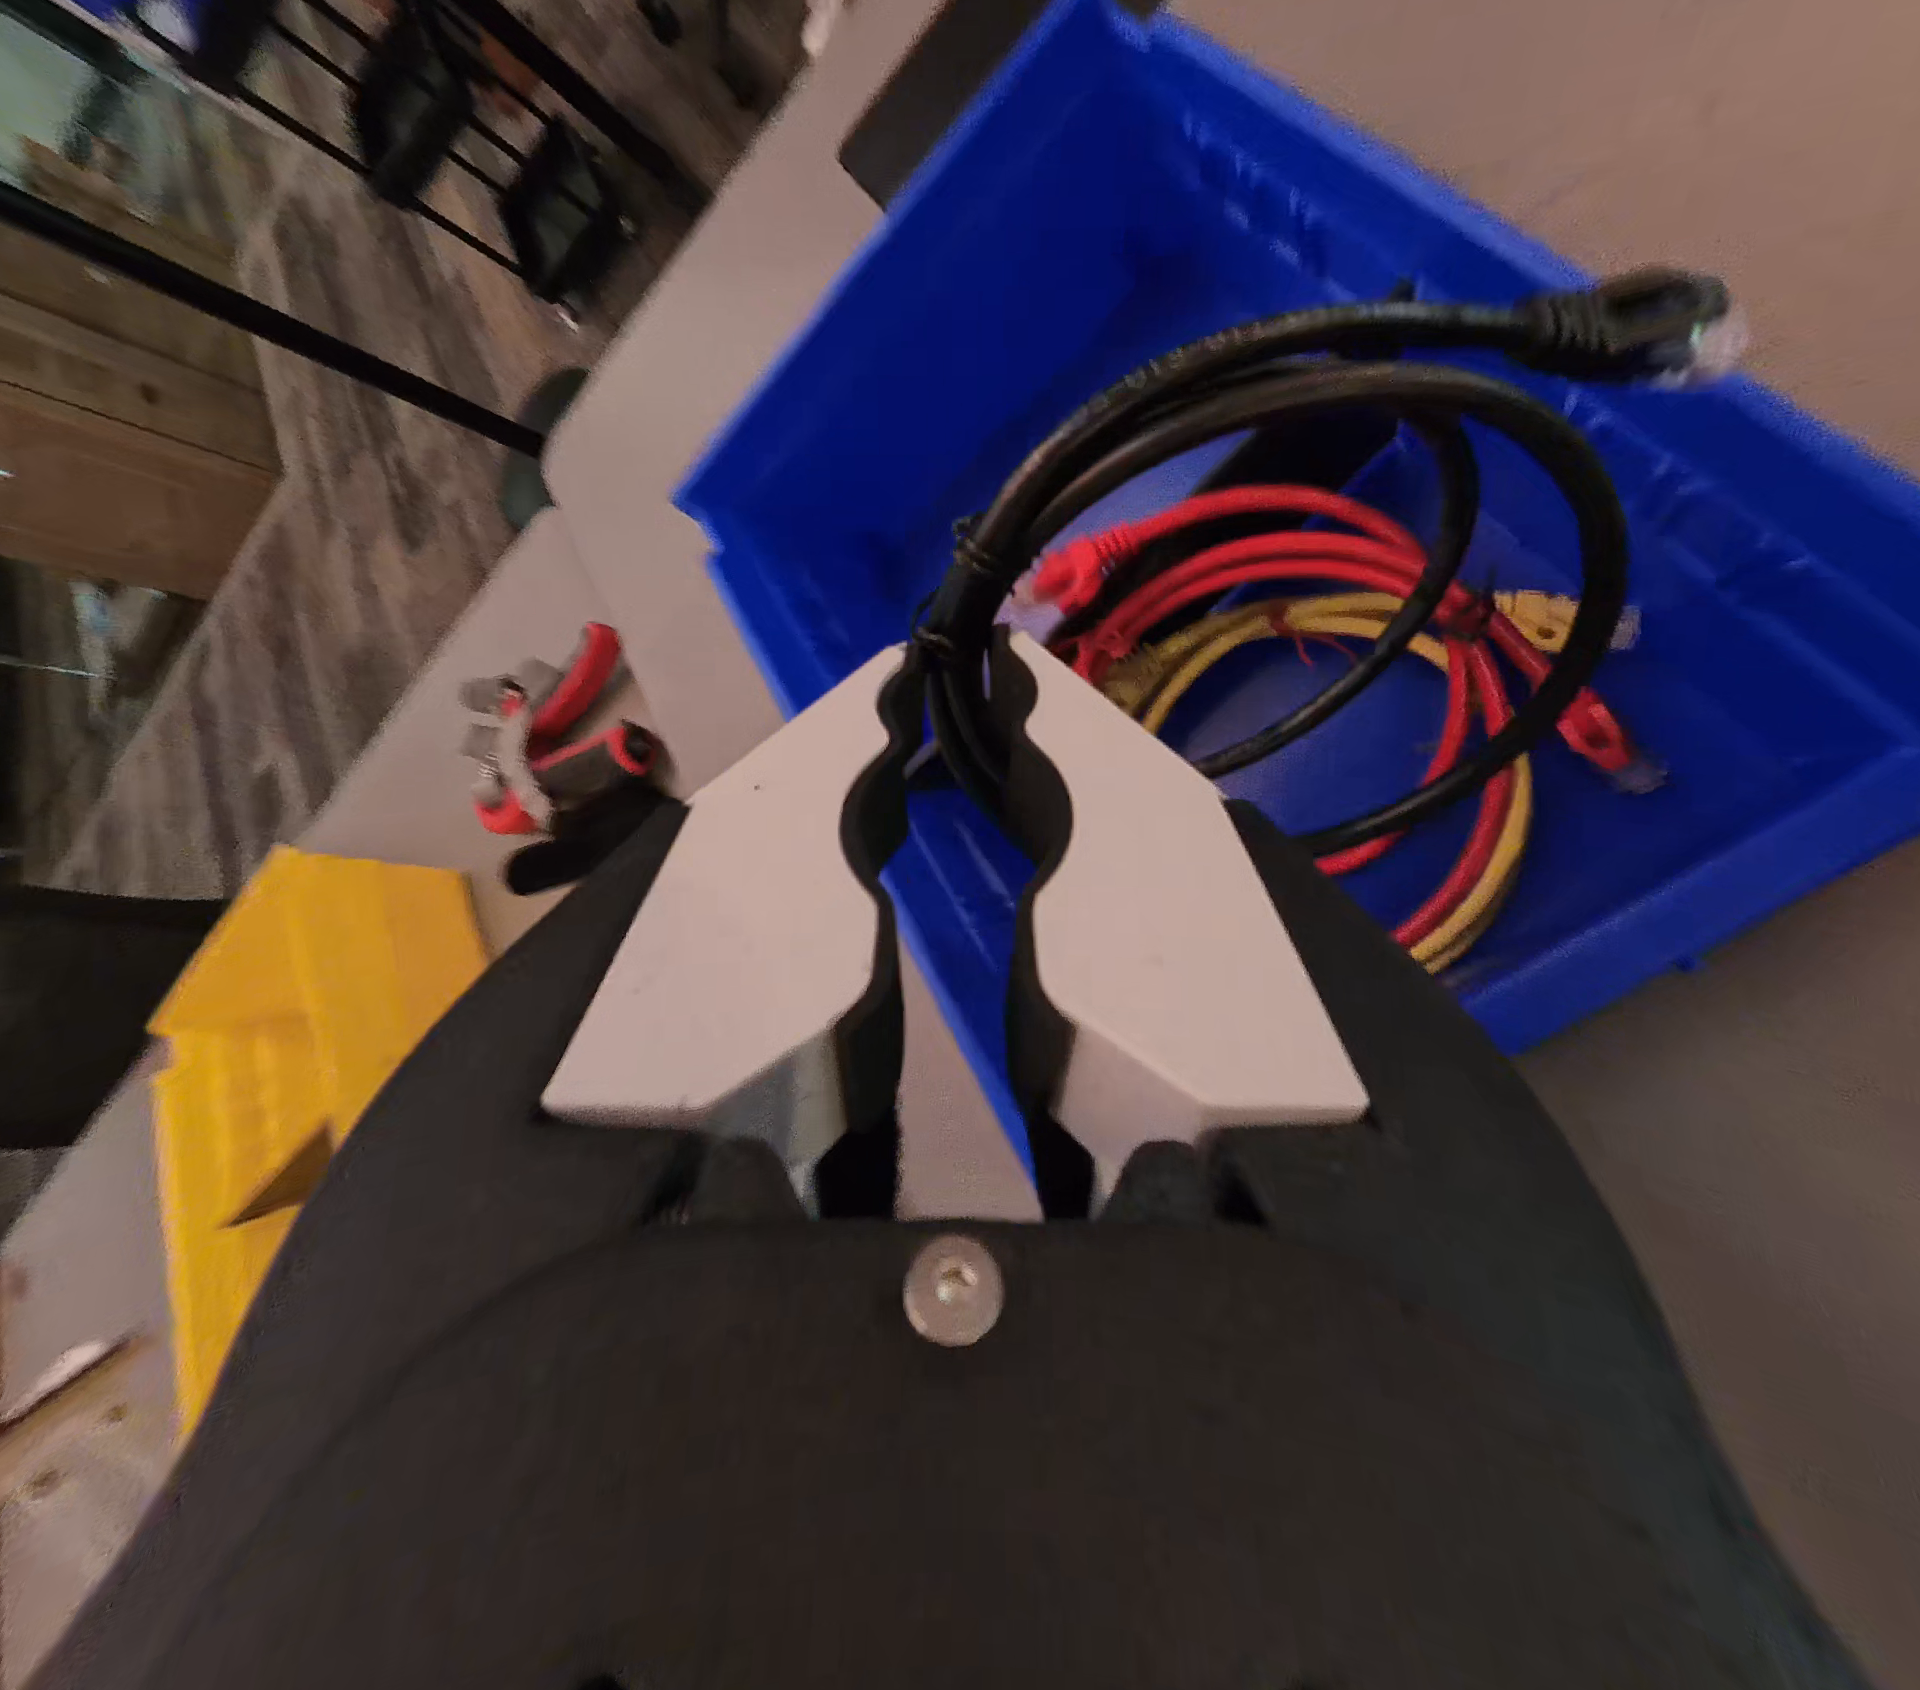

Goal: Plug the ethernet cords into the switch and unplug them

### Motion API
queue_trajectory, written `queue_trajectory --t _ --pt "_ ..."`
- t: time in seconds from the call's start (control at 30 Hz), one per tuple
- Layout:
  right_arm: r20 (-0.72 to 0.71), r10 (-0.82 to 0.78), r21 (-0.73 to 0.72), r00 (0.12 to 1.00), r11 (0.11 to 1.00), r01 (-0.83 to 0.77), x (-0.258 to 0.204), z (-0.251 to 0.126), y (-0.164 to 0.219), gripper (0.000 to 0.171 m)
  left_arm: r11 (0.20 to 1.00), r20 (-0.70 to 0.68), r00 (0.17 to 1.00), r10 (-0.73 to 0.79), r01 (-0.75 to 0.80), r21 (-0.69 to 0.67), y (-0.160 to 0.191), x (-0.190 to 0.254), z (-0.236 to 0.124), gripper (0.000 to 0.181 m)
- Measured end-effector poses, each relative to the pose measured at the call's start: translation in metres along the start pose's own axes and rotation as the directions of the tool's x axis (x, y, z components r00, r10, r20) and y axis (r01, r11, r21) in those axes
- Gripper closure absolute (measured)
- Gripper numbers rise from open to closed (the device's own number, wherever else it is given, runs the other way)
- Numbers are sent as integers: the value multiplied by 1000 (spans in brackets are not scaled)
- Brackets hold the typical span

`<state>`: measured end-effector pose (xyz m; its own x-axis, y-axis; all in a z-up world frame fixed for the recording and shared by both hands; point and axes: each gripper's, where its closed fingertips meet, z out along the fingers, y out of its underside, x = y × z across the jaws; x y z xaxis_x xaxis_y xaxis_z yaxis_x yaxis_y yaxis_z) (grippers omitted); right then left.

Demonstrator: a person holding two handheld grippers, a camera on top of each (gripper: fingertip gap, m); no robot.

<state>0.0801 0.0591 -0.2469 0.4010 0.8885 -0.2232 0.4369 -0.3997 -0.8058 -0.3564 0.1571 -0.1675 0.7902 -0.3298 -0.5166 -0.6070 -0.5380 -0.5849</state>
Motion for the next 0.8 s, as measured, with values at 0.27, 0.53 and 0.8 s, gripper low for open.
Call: queue_trajectory --t 0.27,0.53,0.8 --pt "-8 -182 253 983 951 179 -36 -15 -140 116 918 122 949 290 -312 245 -139 45 -97 171" --pt "15 -252 262 968 935 240 -59 12 -216 107 744 89 804 588 -580 333 -207 179 -115 172" --pt "127 -150 220 980 968 120 -46 13 -195 163 697 94 817 569 -539 472 -233 211 -126 168"
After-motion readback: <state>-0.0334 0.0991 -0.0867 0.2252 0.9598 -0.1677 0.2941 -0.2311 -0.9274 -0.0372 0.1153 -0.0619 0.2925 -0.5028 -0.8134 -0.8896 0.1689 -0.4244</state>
